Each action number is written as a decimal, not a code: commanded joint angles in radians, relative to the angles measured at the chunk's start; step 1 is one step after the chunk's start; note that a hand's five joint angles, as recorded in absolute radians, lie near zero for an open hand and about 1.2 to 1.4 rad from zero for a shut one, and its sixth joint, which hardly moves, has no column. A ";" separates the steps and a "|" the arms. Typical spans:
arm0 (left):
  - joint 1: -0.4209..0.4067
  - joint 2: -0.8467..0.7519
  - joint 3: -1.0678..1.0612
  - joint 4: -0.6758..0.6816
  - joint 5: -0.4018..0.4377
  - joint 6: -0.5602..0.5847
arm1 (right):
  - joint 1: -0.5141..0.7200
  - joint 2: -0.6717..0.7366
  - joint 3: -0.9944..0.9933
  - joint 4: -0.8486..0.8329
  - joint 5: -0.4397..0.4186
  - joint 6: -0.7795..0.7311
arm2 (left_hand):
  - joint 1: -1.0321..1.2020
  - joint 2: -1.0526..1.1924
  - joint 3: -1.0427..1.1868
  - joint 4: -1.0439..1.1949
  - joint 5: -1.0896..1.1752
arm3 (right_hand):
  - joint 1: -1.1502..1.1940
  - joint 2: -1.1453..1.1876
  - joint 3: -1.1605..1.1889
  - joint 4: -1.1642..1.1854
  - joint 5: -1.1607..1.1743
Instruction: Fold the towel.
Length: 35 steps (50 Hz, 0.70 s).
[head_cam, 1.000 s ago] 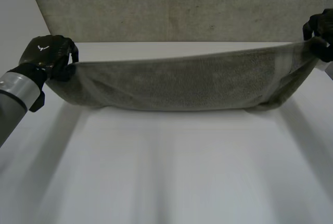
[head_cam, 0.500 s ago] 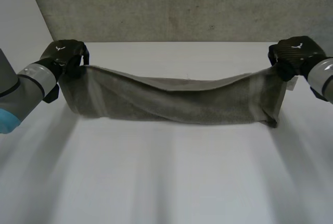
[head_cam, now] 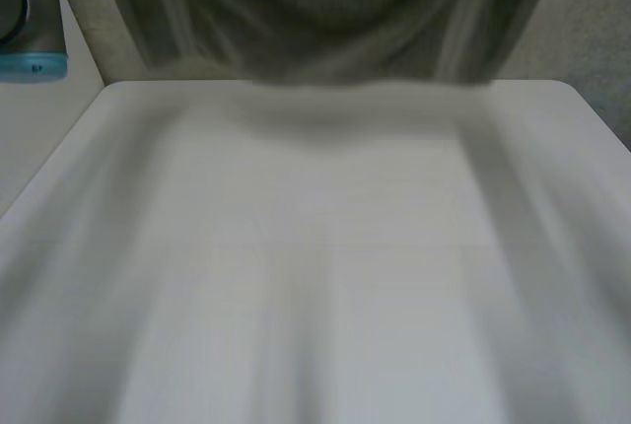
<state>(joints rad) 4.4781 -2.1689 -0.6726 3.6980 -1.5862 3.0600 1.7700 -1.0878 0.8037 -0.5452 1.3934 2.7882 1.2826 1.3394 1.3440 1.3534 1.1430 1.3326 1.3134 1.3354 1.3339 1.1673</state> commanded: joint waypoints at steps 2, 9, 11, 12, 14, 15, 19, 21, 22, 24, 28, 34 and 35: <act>0.001 -0.009 -0.130 -0.058 0.084 -0.023 | -0.006 -0.001 0.199 0.040 -0.158 0.057 | 0.114 0.057 0.052 0.043 0.079 | 0.064 0.083 0.061 0.062 0.054; 0.030 -0.009 -0.491 -0.072 0.181 -0.017 | -0.023 0.019 0.412 0.073 -0.345 0.050 | 0.114 0.057 0.052 0.043 0.079 | 0.064 0.083 0.061 0.062 0.054; 0.041 -0.008 -0.551 -0.070 0.201 -0.011 | -0.047 0.022 0.460 0.073 -0.367 0.044 | 0.114 0.057 0.052 0.043 0.079 | 0.064 0.083 0.061 0.062 0.054; 0.052 -0.005 -0.609 -0.064 0.221 -0.001 | -0.067 0.028 0.504 0.079 -0.379 0.031 | 0.114 0.057 0.052 0.043 0.079 | 0.064 0.083 0.061 0.062 0.054; 0.059 0.001 -0.661 -0.067 0.244 0.012 | -0.082 0.031 0.543 0.085 -0.389 0.015 | 0.114 0.057 0.052 0.043 0.079 | 0.064 0.083 0.061 0.062 0.054; 0.070 0.014 -0.718 -0.067 0.264 0.031 | -0.096 0.031 0.578 0.091 -0.392 -0.005 | 0.114 0.057 0.052 0.043 0.079 | 0.064 0.083 0.061 0.062 0.054; 0.107 0.069 -0.833 -0.064 0.307 0.086 | -0.138 0.016 0.647 0.107 -0.395 -0.055 | 0.114 0.057 0.052 0.043 0.079 | 0.064 0.083 0.061 0.062 0.054; 0.124 0.103 -0.884 -0.064 0.330 0.112 | -0.161 0.002 0.680 0.126 -0.396 -0.082 | 0.114 0.057 0.052 0.043 0.079 | 0.064 0.083 0.061 0.062 0.054; 0.141 0.131 -0.928 -0.064 0.353 0.134 | -0.181 -0.024 0.707 0.151 -0.396 -0.107 | 0.114 0.057 0.052 0.043 0.079 | 0.064 0.083 0.061 0.062 0.054; 0.155 0.161 -0.967 -0.064 0.371 0.148 | -0.198 -0.061 0.732 0.180 -0.398 -0.125 | 0.114 0.057 0.052 0.043 0.079 | 0.064 0.083 0.061 0.062 0.054; 0.196 0.320 -1.077 -0.079 0.405 0.158 | -0.254 -0.185 0.784 0.270 -0.395 -0.127 | 0.114 0.057 0.052 0.043 0.079 | 0.064 0.083 0.061 0.062 0.054; 0.245 0.533 -1.188 -0.081 0.463 0.143 | -0.314 -0.430 0.772 0.436 -0.448 -0.069 | 0.114 0.057 0.052 0.043 0.079 | 0.064 0.083 0.061 0.062 0.054; 0.245 0.534 -1.188 -0.081 0.463 0.143 | -0.314 -0.431 0.772 0.436 -0.449 -0.068 | 0.114 0.057 0.052 0.043 0.079 | 0.064 0.083 0.061 0.062 0.054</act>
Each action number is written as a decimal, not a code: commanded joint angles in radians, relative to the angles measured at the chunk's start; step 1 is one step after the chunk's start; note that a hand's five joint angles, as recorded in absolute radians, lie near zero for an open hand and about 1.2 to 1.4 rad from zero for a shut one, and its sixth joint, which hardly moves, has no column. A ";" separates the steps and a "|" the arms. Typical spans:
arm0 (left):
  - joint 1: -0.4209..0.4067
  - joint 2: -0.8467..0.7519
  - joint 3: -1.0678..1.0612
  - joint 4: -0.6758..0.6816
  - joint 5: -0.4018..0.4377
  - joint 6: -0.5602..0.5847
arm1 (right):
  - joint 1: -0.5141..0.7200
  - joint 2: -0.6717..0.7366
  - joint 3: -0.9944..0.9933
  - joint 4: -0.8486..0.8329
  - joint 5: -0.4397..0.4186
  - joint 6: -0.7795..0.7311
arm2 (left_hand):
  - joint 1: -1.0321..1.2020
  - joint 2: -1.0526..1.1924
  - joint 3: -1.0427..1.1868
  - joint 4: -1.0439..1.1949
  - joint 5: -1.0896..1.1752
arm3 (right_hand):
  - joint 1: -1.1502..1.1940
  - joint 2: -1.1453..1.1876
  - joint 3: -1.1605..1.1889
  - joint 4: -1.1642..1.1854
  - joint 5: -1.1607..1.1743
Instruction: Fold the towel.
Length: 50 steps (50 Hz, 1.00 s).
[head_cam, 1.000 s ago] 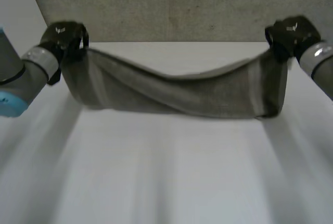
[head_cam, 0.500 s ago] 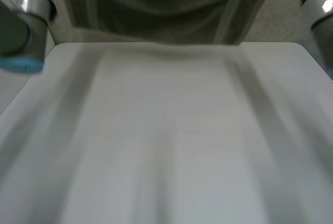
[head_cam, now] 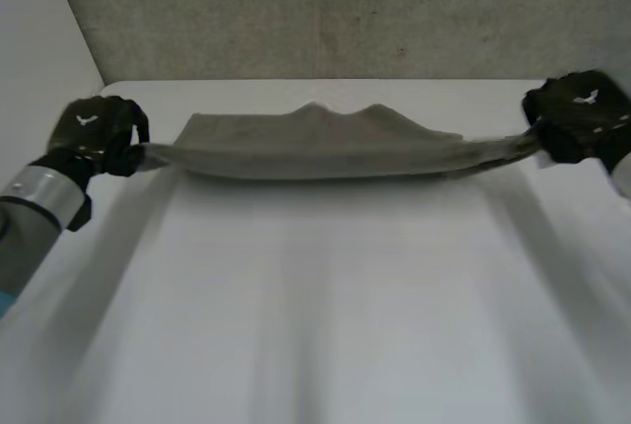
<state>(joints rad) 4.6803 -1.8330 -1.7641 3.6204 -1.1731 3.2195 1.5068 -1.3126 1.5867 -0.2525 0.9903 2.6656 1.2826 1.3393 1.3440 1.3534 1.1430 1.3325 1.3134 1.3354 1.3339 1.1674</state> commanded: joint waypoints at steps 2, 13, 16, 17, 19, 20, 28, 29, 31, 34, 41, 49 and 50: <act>0.046 0.241 -0.107 -0.006 0.067 -0.027 | -0.080 -0.267 -0.046 0.205 -0.090 0.103 | 0.114 0.057 0.052 0.043 0.079 | 0.064 0.083 0.061 0.062 0.054; 0.040 0.296 -0.104 -0.019 0.087 -0.110 | -0.091 -0.252 -0.109 0.254 -0.113 0.180 | 0.114 0.057 0.052 0.043 0.079 | 0.064 0.083 0.061 0.062 0.054; 0.029 0.210 -0.078 -0.011 0.087 -0.102 | -0.077 -0.154 -0.126 0.251 -0.111 0.172 | 0.114 0.057 0.052 0.043 0.079 | 0.064 0.083 0.061 0.062 0.054; 0.017 0.161 -0.046 -0.012 0.084 -0.099 | -0.060 -0.105 -0.143 0.253 -0.102 0.162 | 0.114 0.057 0.052 0.043 0.079 | 0.064 0.083 0.061 0.062 0.054; 0.005 0.110 -0.005 -0.020 0.075 -0.099 | -0.043 -0.060 -0.162 0.253 -0.085 0.146 | 0.114 0.057 0.052 0.043 0.079 | 0.064 0.083 0.061 0.062 0.054; -0.005 0.062 0.033 -0.022 0.075 -0.099 | -0.028 -0.019 -0.180 0.253 -0.059 0.131 | 0.114 0.057 0.052 0.043 0.079 | 0.064 0.083 0.061 0.062 0.054; -0.025 -0.185 0.240 -0.057 0.066 -0.096 | 0.053 0.223 -0.335 0.253 0.080 0.028 | 0.114 0.057 0.052 0.043 0.079 | 0.064 0.083 0.061 0.062 0.054; -0.025 -0.186 0.241 -0.057 0.066 -0.096 | 0.061 0.260 -0.361 0.253 0.102 0.005 | 0.114 0.057 0.052 0.043 0.079 | 0.064 0.083 0.061 0.062 0.054; -0.029 -0.273 0.325 -0.106 0.055 -0.084 | 0.067 0.297 -0.382 0.253 0.123 -0.018 | 0.114 0.057 0.052 0.043 0.079 | 0.064 0.083 0.061 0.062 0.054; -0.043 -0.345 0.399 -0.150 0.049 -0.054 | 0.076 0.357 -0.416 0.253 0.160 -0.055 | 0.114 0.057 0.052 0.043 0.079 | 0.064 0.083 0.061 0.062 0.054; -0.052 -0.446 0.489 -0.198 0.033 0.008 | 0.105 0.437 -0.470 0.249 0.206 -0.073 | 0.114 0.057 0.052 0.043 0.079 | 0.064 0.083 0.061 0.062 0.054; -0.055 -0.514 0.551 -0.203 0.024 0.019 | 0.111 0.509 -0.513 0.245 0.215 -0.073 | 0.114 0.057 0.052 0.043 0.079 | 0.064 0.083 0.061 0.062 0.054; -0.058 -0.523 0.560 -0.203 0.023 0.019 | 0.115 0.519 -0.524 0.245 0.218 -0.073 | 0.114 0.057 0.052 0.043 0.079 | 0.064 0.083 0.061 0.062 0.054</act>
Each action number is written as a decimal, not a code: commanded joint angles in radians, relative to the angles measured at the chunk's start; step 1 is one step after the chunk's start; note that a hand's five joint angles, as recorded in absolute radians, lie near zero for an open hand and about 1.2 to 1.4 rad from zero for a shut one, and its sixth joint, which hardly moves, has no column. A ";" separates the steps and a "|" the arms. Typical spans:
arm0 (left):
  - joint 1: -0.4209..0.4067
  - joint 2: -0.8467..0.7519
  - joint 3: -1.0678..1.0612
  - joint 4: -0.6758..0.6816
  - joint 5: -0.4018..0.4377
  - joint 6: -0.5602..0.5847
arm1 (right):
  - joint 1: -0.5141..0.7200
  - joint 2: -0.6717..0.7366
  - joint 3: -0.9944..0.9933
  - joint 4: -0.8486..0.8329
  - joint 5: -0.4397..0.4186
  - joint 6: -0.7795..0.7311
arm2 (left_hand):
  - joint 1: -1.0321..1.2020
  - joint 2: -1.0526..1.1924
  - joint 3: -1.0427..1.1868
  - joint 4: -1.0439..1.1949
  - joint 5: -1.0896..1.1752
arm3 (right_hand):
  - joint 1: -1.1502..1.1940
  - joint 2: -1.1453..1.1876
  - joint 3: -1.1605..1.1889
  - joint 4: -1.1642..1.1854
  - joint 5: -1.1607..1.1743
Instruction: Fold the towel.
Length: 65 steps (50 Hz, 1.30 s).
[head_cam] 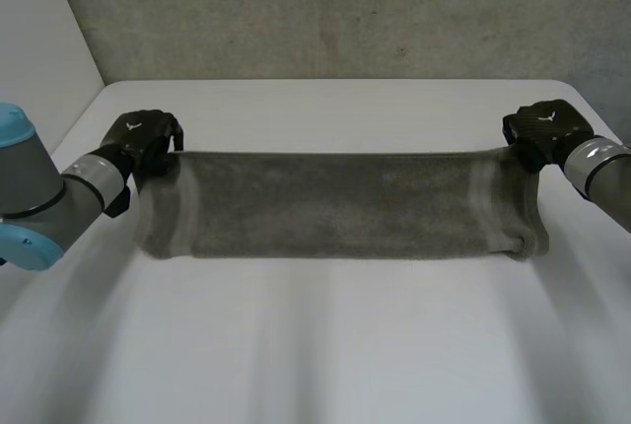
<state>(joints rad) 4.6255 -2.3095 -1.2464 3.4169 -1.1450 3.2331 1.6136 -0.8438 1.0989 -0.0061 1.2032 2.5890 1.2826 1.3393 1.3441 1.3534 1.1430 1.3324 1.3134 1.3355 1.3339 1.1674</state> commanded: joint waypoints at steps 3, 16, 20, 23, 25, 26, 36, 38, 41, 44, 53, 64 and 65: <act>-0.011 -0.062 0.059 0.001 -0.007 0.005 | 0.012 0.071 -0.054 -0.003 0.015 0.003 | 0.114 0.057 0.052 0.043 0.079 | 0.064 0.083 0.061 0.062 0.054; -0.016 -0.080 0.100 0.001 -0.027 0.002 | 0.037 0.069 -0.074 -0.052 0.122 -0.001 | -1.093 -1.149 -1.154 -1.163 -1.128 | -1.158 -1.139 -1.161 -1.159 -1.167; -0.022 -0.065 0.100 0.001 -0.028 -0.001 | 0.063 0.022 -0.060 -0.057 0.144 0.007 | -1.096 -1.152 -1.157 -1.166 -1.130 | -1.158 -1.139 -1.161 -1.159 -1.167; -0.024 -0.025 0.088 -0.002 -0.028 -0.006 | 0.075 -0.038 -0.027 -0.064 0.148 0.026 | -1.096 -1.152 -1.157 -1.166 -1.130 | -1.158 -1.139 -1.161 -1.159 -1.167; -0.024 0.001 0.081 -0.004 -0.028 -0.009 | 0.077 -0.074 -0.004 -0.075 0.150 0.042 | -1.093 -1.149 -1.154 -1.163 -1.128 | -1.158 -1.139 -1.161 -1.159 -1.167; -0.024 0.027 0.064 -0.005 -0.028 -0.010 | 0.077 -0.115 0.024 -0.089 0.153 0.063 | -1.095 -1.152 -1.157 -1.166 -1.130 | -1.158 -1.139 -1.161 -1.159 -1.167; -0.008 0.226 -0.114 -0.001 -0.032 -0.027 | 0.120 -0.351 0.228 -0.143 0.150 0.244 | -1.096 -1.152 -1.157 -1.166 -1.130 | -1.158 -1.139 -1.161 -1.159 -1.167; -0.007 0.292 -0.194 0.004 -0.035 -0.032 | 0.123 -0.406 0.291 -0.137 0.147 0.244 | -1.096 -1.152 -1.157 -1.166 -1.130 | -1.158 -1.139 -1.161 -1.159 -1.167; -0.010 0.320 -0.231 0.002 -0.035 -0.035 | 0.123 -0.428 0.322 -0.132 0.147 0.246 | -1.093 -1.149 -1.154 -1.163 -1.128 | -1.158 -1.139 -1.161 -1.159 -1.167; -0.010 0.389 -0.312 -0.002 -0.036 -0.053 | 0.120 -0.454 0.391 -0.132 0.147 0.246 | -1.093 -1.149 -1.154 -1.163 -1.128 | -1.158 -1.139 -1.161 -1.159 -1.167; -0.062 0.496 -0.528 0.047 -0.100 -0.205 | 0.108 -0.425 0.544 -0.132 0.156 0.200 | -1.087 -1.143 -1.148 -1.157 -1.122 | -1.158 -1.139 -1.161 -1.159 -1.167; -0.145 0.386 -0.545 0.166 -0.262 -0.225 | 0.049 -0.272 0.581 -0.169 0.151 0.068 | -1.093 -1.149 -1.154 -1.163 -1.127 | -1.098 -1.079 -1.101 -1.100 -1.108; -0.145 0.386 -0.545 0.166 -0.262 -0.225 | 0.046 -0.258 0.582 -0.190 0.151 0.068 | -1.093 -1.149 -1.154 -1.163 -1.128 | -1.034 -1.015 -1.037 -1.035 -1.043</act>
<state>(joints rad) 4.4962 -1.8767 -1.7989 3.5539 -1.3677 3.0096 1.6792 -1.1711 1.6862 -0.1566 1.3560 2.6882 0.2490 0.2481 0.2527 0.2614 0.0559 0.2334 0.2414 0.2438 0.2609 0.0581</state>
